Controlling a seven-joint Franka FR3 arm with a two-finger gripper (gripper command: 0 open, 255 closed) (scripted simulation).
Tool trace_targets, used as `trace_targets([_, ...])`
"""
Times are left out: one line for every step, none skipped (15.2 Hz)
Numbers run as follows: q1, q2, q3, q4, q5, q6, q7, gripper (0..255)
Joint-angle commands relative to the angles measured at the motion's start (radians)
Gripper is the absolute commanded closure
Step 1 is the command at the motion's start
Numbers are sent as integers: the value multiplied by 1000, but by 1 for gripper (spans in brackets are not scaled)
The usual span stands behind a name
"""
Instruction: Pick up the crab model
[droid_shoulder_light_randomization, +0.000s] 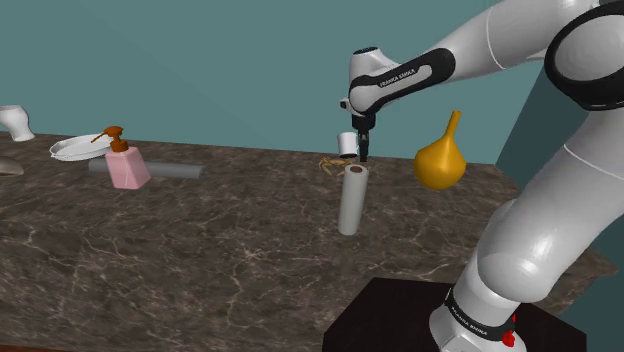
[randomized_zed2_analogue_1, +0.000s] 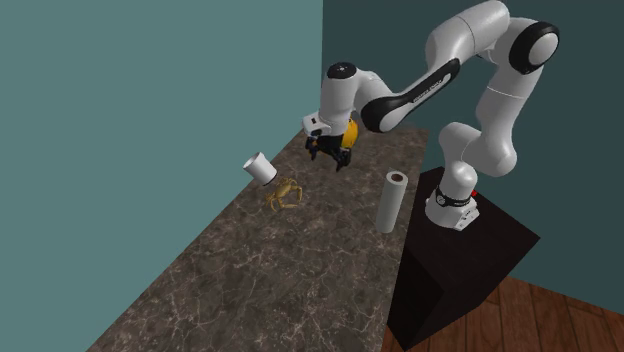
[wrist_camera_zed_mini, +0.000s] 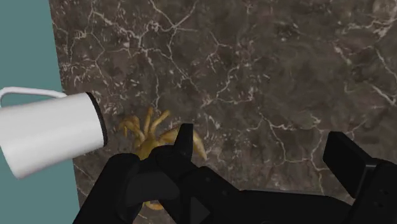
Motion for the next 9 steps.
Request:
trace_targets([5, 76, -12, 44, 11, 48, -59, 0])
trace_targets([6, 114, -17, 70, 19, 67, -90, 0])
trace_targets([6, 152, -20, 97, 28, 86, -121, 0])
trace_targets([5, 189, -23, 125, 38, 103, -151, 0])
trace_targets([4, 227, -24, 154, 48, 118, -182, 0])
trace_targets([1, 265, -23, 184, 60, 133, -212, 0])
trace_targets([-2, 302, -22, 215, 71, 146, -242, 0])
trace_targets([-6, 339, -19, 247, 83, 158, -272, 0])
trace_targets([-11, 377, -15, 281, 94, 168, -301, 0])
